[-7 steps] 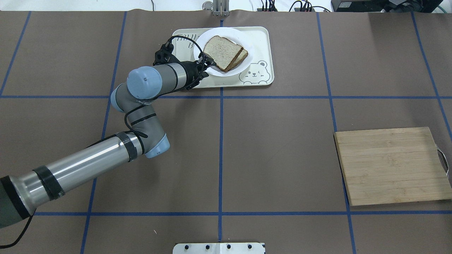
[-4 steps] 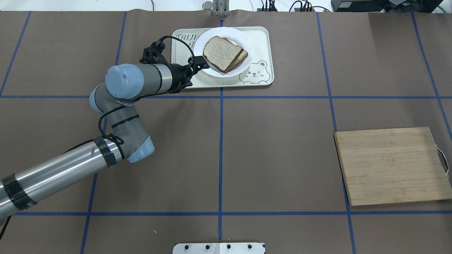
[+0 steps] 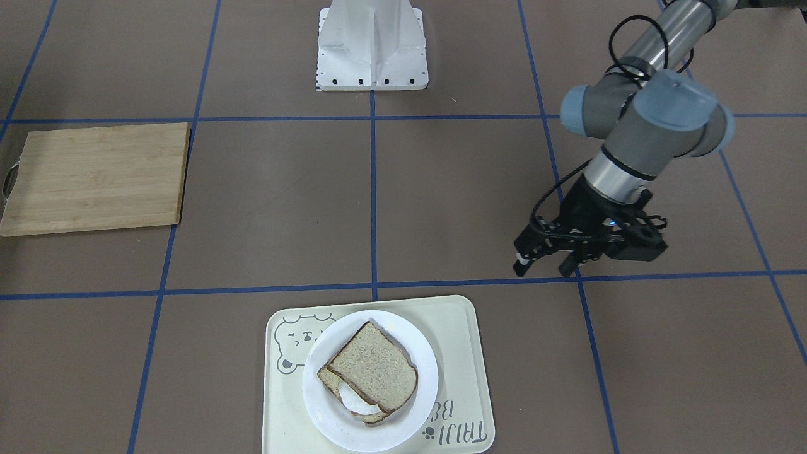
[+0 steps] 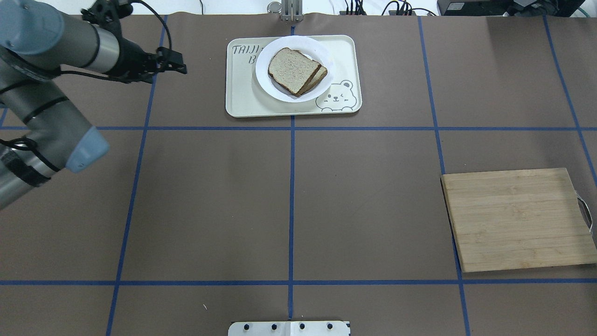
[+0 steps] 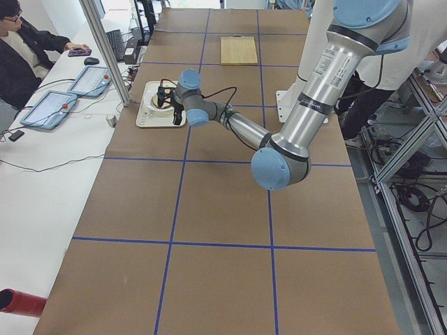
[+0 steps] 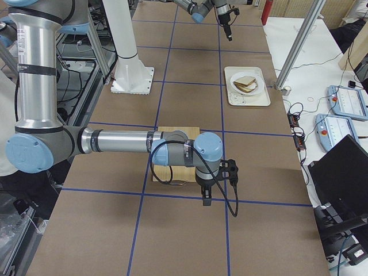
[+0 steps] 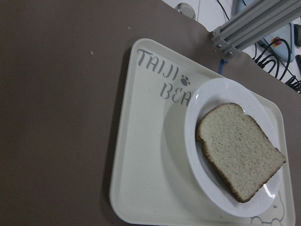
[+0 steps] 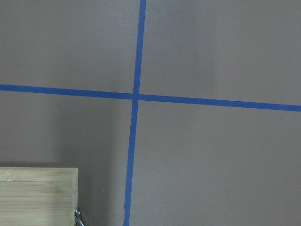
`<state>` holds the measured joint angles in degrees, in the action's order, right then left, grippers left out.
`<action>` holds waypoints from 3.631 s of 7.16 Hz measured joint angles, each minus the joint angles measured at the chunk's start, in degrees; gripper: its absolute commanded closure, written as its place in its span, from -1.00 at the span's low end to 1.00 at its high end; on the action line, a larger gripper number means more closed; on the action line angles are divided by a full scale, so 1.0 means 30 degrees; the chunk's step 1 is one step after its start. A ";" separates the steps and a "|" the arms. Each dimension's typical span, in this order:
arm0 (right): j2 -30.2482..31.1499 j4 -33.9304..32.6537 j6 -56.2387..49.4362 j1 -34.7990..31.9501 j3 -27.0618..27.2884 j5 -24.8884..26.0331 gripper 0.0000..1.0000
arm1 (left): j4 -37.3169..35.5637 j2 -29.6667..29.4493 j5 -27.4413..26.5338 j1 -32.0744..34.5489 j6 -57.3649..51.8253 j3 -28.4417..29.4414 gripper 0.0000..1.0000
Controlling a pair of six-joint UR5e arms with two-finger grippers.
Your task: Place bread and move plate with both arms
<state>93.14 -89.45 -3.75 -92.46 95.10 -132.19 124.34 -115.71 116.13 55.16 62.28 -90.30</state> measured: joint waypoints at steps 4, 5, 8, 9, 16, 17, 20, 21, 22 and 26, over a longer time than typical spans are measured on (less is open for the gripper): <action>-0.0039 -0.0006 -0.0009 -0.0001 -0.0027 0.0000 -1.00 | -0.9991 0.1990 0.2876 0.6081 -1.7387 -0.1324 -0.97; -0.0052 -0.0006 -0.0009 0.0000 -0.0029 0.0000 -1.00 | -1.2450 0.2096 0.3611 0.7742 -2.0608 -0.1087 -0.97; -0.0076 -0.0006 -0.0009 0.0000 -0.0015 0.0000 -1.00 | -1.6234 0.3875 0.4121 1.0670 -2.5196 -0.0911 -0.97; -0.0084 -0.0006 -0.0009 0.0000 -0.0006 0.0000 -1.00 | -1.6084 0.4778 0.4154 1.1117 -2.5382 -0.1062 -0.97; -0.0137 0.0023 0.0020 0.0000 0.0132 0.0094 -1.00 | -1.4845 0.7617 0.6561 1.1833 -2.5386 -0.2101 -0.97; -0.0137 0.0023 0.0020 -0.0001 0.0192 0.0088 -1.00 | -1.4844 0.7660 0.6556 1.1833 -2.5376 -0.2162 -0.97; -0.0137 0.0023 0.0046 0.0000 0.0257 0.0008 -1.00 | -1.4817 0.8332 0.6553 1.1842 -2.5333 -0.2645 -0.97; -0.0137 0.0018 0.0048 0.0000 0.0261 0.0003 -1.00 | -1.4815 0.8615 0.6552 1.1845 -2.5332 -0.2839 -0.97; -0.0132 0.0005 0.0049 -0.0001 0.0260 0.0001 -1.00 | -1.4815 0.8852 0.6553 1.1846 -2.5324 -0.2965 -0.97; -0.0099 -0.0073 0.0201 0.0000 0.0217 0.0000 -1.00 | -1.4814 0.9147 0.6552 1.1869 -2.5302 -0.3129 -0.97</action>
<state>92.84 -89.67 -3.15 -92.46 95.75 -132.19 79.89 -88.27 135.79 90.77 -13.62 -99.68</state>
